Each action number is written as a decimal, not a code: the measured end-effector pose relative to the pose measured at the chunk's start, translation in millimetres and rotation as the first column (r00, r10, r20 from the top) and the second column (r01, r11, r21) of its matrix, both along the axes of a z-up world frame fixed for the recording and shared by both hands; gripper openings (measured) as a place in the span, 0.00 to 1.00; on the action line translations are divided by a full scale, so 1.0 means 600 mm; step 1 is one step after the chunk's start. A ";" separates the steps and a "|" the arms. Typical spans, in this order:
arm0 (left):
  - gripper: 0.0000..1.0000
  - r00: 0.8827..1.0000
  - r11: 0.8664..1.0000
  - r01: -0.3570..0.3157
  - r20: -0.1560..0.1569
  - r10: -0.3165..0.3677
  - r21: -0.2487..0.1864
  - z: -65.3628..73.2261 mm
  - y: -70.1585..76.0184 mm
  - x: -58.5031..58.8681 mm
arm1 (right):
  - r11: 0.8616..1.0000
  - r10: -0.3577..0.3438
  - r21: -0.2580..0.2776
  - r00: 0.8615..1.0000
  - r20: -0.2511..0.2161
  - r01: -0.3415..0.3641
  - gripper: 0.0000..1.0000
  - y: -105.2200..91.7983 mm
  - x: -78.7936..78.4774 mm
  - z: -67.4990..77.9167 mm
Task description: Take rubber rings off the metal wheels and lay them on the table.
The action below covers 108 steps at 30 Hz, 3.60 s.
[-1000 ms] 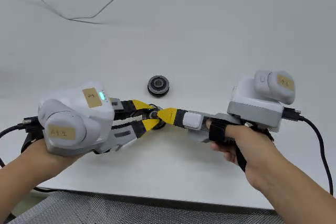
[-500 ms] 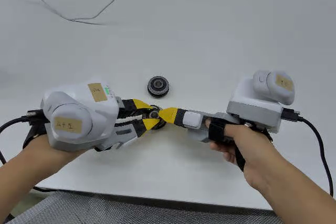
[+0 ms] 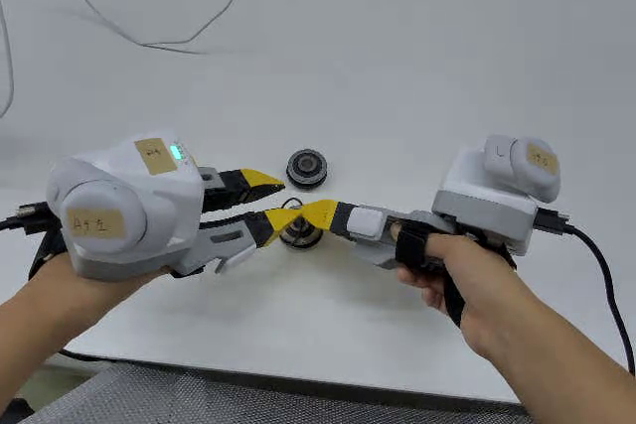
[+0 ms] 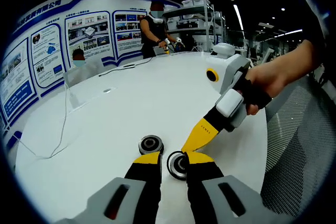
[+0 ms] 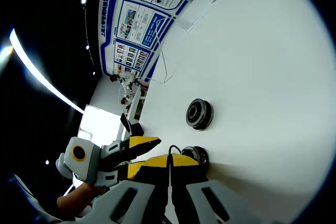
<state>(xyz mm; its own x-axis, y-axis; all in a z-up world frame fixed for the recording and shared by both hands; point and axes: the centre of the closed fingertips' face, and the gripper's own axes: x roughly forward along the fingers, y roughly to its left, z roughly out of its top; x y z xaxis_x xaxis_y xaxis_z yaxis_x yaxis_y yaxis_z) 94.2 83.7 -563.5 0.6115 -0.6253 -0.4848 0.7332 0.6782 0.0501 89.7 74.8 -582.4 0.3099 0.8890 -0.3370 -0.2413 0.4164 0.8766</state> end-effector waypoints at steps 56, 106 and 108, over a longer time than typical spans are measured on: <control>0.18 0.999 0.998 -0.051 0.014 0.052 -0.034 0.026 0.002 -0.003 | 0.907 -0.167 -0.353 0.967 0.193 0.227 0.10 -0.178 0.040 -0.048; 0.16 0.992 0.992 0.092 -0.099 -0.083 0.086 -0.060 -0.026 -0.008 | 0.996 -0.057 -0.046 0.962 0.266 0.072 0.27 -0.090 0.016 0.012; 0.16 0.990 0.989 0.106 -0.100 -0.096 0.101 -0.060 -0.027 -0.008 | 0.997 -0.047 -0.039 0.964 0.263 0.059 0.27 -0.084 0.011 0.013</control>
